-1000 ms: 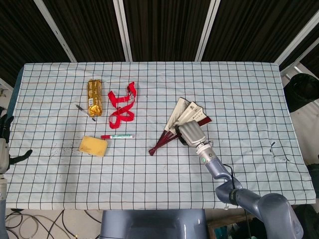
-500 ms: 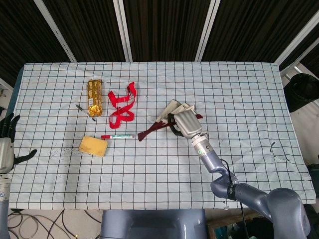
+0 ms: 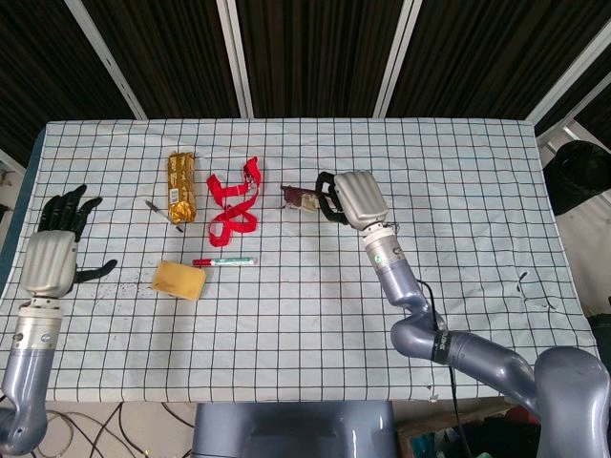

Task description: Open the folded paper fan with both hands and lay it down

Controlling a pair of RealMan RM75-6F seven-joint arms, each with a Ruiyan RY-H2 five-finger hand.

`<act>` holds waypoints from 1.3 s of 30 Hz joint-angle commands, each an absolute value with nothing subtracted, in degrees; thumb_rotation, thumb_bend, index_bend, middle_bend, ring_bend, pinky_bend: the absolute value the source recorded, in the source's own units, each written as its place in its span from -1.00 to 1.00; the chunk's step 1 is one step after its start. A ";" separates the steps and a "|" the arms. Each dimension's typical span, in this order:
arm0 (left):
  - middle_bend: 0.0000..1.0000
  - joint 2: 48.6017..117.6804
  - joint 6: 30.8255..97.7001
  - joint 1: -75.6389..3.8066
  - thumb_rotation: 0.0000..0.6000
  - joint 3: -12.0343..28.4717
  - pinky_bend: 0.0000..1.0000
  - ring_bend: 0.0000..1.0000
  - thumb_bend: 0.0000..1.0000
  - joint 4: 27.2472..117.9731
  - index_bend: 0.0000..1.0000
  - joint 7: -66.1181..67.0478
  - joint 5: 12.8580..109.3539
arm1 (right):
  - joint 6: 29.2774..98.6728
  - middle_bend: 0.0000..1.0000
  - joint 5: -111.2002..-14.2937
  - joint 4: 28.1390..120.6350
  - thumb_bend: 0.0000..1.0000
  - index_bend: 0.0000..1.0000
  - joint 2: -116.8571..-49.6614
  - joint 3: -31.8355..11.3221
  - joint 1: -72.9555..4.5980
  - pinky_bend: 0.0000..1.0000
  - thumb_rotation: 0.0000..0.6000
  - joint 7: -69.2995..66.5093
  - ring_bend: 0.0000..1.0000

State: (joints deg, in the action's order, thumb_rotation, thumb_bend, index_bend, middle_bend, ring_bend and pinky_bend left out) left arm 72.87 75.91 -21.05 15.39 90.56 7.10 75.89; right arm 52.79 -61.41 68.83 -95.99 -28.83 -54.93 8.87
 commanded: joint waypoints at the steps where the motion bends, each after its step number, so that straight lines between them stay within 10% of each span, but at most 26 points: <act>1: -0.97 76.35 72.97 -25.62 1.00 17.81 -1.00 -1.00 -0.92 88.87 -0.64 8.52 75.27 | 52.96 0.65 -57.91 72.48 0.00 0.48 -93.90 -30.92 -56.21 0.34 1.00 12.52 0.78; 39: -0.77 98.78 60.83 -51.79 1.00 25.81 -1.00 -1.00 -0.51 65.04 -0.13 9.75 65.91 | 58.77 0.65 -42.03 89.16 0.00 0.50 -86.27 -32.40 -64.50 0.34 1.00 23.88 0.78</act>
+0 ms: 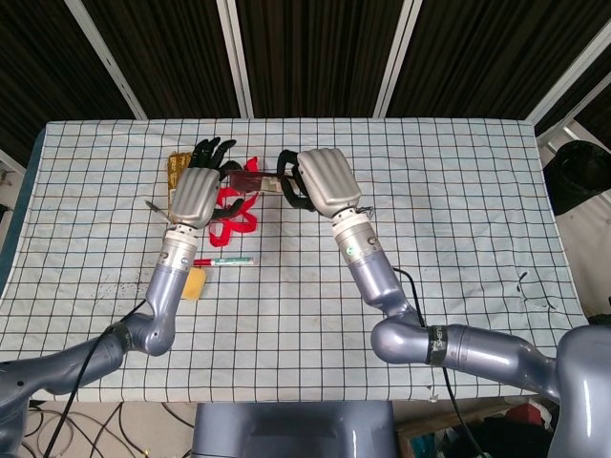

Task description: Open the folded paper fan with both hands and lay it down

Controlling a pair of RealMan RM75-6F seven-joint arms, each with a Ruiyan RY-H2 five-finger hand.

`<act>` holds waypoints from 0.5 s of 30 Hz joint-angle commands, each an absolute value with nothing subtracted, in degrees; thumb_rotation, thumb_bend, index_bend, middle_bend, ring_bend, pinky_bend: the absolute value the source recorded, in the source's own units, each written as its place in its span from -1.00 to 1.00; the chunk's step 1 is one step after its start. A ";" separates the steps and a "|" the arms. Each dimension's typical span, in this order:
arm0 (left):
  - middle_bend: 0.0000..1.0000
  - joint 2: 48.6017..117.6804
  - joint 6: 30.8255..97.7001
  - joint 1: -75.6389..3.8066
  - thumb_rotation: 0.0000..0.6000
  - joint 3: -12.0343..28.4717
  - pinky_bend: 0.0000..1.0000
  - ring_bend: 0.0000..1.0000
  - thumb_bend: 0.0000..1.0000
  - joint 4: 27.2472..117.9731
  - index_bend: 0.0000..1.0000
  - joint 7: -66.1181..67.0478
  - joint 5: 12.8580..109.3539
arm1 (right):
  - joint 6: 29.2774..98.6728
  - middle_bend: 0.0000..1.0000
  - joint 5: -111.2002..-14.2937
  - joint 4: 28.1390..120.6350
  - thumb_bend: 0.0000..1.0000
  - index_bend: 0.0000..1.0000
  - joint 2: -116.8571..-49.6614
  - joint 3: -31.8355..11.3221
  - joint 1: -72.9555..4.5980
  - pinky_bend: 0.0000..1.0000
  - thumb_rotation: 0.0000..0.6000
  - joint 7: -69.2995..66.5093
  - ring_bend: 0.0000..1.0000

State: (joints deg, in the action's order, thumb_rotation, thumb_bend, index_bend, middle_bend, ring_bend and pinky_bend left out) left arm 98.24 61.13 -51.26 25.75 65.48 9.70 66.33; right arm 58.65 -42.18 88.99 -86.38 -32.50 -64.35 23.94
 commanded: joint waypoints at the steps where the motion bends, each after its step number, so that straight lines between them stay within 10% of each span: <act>1: -0.77 98.96 60.80 -51.97 1.00 25.78 -1.00 -1.00 -0.50 64.89 -0.12 9.80 65.84 | 58.81 0.65 -41.98 89.24 0.00 0.51 -86.21 -32.34 -64.56 0.34 1.00 23.87 0.78; 15: -0.55 102.09 62.64 -54.31 1.00 24.95 -1.00 -0.99 -0.22 61.39 0.25 8.60 66.61 | 59.56 0.65 -41.34 90.08 0.00 0.51 -85.40 -31.08 -65.34 0.34 1.00 22.89 0.78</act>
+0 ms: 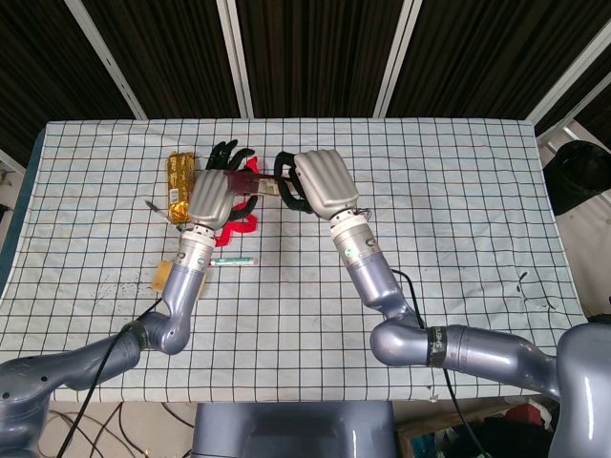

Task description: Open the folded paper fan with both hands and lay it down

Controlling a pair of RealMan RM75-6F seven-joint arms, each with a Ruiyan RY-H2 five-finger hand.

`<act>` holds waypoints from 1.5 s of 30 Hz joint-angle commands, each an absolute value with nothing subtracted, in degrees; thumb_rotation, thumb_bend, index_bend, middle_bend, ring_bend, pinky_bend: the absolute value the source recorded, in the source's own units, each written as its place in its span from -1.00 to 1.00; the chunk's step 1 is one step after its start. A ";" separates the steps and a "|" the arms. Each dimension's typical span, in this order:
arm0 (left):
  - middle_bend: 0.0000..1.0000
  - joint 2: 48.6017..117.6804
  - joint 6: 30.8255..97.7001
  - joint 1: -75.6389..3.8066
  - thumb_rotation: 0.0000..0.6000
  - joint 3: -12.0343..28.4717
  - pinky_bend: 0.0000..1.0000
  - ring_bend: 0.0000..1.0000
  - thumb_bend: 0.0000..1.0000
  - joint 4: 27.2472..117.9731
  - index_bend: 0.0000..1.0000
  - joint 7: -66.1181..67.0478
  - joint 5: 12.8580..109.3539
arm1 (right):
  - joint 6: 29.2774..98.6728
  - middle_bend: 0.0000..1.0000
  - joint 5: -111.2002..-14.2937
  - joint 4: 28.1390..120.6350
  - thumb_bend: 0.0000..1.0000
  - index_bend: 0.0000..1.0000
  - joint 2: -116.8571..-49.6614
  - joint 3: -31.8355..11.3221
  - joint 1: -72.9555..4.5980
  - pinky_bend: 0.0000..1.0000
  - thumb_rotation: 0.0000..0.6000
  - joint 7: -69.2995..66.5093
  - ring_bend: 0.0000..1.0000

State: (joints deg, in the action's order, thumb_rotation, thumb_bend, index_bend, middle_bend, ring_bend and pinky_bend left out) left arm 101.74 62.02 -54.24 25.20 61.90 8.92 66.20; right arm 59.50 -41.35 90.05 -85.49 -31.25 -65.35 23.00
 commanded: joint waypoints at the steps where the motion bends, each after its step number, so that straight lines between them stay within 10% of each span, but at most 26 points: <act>1: -0.54 102.16 62.85 -54.30 1.00 24.84 -1.00 -0.99 -0.21 61.19 0.27 8.45 66.72 | 59.61 0.65 -41.41 90.13 0.00 0.51 -85.31 -30.93 -65.31 0.34 1.00 22.80 0.78; 45: -0.45 97.39 65.48 -50.73 1.00 22.67 -0.99 -0.97 -0.19 60.12 0.42 8.95 66.32 | 63.98 0.65 -55.26 83.55 0.01 0.53 -79.73 -17.86 -51.43 0.34 1.00 16.39 0.78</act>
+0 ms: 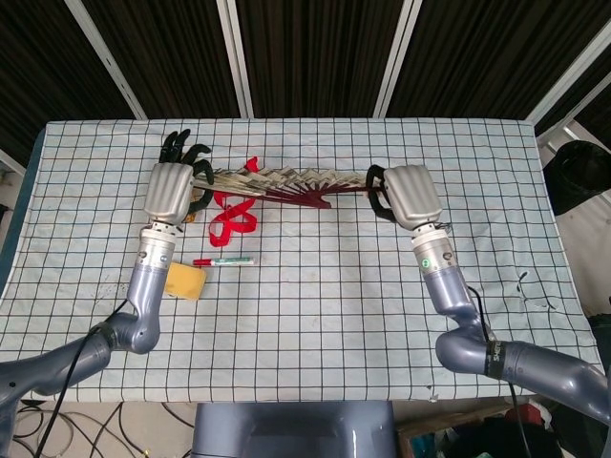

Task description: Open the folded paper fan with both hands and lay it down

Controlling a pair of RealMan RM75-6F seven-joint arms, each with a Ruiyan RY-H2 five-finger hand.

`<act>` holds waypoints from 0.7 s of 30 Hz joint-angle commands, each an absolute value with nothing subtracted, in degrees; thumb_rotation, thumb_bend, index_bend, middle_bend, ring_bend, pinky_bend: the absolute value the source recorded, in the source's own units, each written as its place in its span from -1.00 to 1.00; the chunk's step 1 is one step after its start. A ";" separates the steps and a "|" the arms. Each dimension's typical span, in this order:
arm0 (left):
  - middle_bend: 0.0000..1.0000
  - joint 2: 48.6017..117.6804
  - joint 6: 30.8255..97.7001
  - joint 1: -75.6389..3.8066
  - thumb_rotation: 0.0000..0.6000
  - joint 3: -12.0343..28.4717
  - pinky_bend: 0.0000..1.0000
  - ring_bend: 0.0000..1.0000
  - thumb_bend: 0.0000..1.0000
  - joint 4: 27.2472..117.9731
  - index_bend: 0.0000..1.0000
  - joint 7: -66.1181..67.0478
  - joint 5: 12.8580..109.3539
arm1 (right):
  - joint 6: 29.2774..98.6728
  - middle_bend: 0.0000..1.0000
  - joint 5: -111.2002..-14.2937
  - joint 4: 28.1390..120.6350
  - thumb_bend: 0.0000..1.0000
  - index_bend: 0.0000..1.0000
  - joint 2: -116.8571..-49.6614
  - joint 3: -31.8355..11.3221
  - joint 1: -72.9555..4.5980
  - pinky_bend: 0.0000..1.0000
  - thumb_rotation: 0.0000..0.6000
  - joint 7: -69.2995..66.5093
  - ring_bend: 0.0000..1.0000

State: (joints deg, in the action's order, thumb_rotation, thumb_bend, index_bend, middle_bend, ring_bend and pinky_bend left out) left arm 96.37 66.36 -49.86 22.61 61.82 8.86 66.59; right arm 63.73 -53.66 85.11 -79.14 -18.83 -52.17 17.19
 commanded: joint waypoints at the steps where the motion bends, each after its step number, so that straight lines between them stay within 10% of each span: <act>1: -0.45 97.78 65.12 -51.03 1.00 22.64 -0.99 -0.97 -0.19 59.43 0.42 8.86 66.27 | 63.98 0.65 -55.83 82.87 0.01 0.53 -79.94 -17.56 -51.15 0.34 1.00 16.02 0.78; 21: -0.44 106.77 61.47 -54.00 1.00 19.69 -0.99 -0.96 -0.19 42.39 0.43 3.01 68.67 | 63.69 0.65 -64.93 69.65 0.02 0.54 -86.22 -12.86 -46.16 0.34 1.00 8.27 0.78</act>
